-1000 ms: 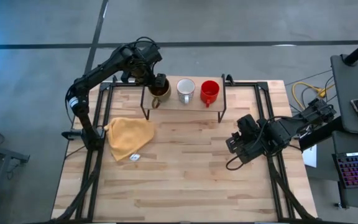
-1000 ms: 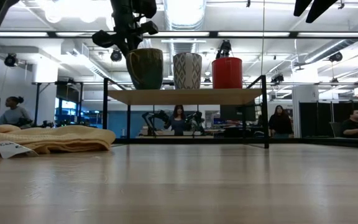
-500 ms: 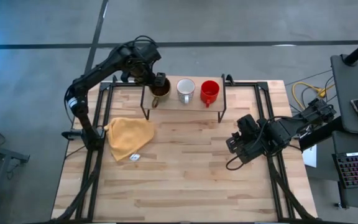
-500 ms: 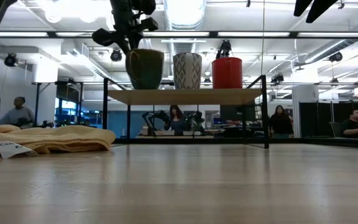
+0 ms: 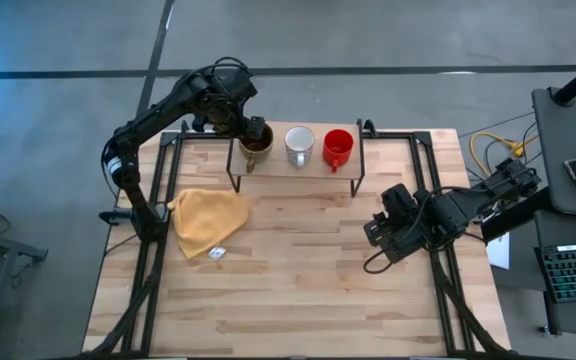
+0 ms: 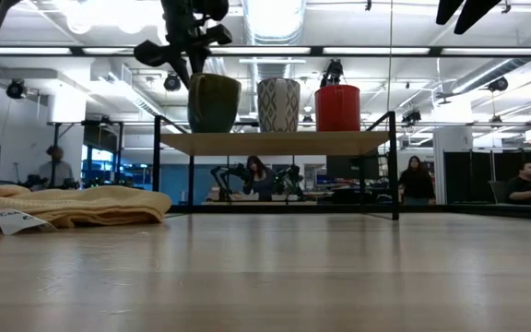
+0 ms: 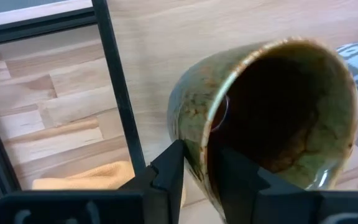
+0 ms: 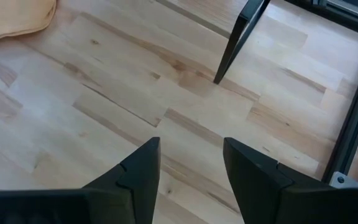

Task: Stack small to large cups/mugs on shelf
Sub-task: Put the brown mug on the shelf

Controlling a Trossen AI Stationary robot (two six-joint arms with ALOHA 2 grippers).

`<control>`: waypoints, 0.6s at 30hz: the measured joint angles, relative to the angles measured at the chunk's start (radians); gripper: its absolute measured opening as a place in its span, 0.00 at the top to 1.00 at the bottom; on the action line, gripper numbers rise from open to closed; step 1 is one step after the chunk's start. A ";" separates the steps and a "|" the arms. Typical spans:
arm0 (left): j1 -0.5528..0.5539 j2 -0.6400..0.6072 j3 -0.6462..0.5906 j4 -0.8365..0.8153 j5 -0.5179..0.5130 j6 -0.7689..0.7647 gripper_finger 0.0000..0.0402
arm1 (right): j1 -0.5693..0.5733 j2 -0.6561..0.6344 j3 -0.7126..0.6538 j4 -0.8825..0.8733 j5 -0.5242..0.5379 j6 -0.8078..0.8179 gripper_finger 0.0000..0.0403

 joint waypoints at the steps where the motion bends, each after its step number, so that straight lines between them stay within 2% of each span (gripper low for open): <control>1: 0.000 0.000 -0.003 0.000 0.001 0.000 0.83 | 0.000 0.000 0.000 0.000 0.000 0.000 0.58; 18: 0.000 0.002 -0.009 -0.001 0.000 0.032 0.82 | 0.000 0.000 0.000 0.000 0.000 0.000 0.58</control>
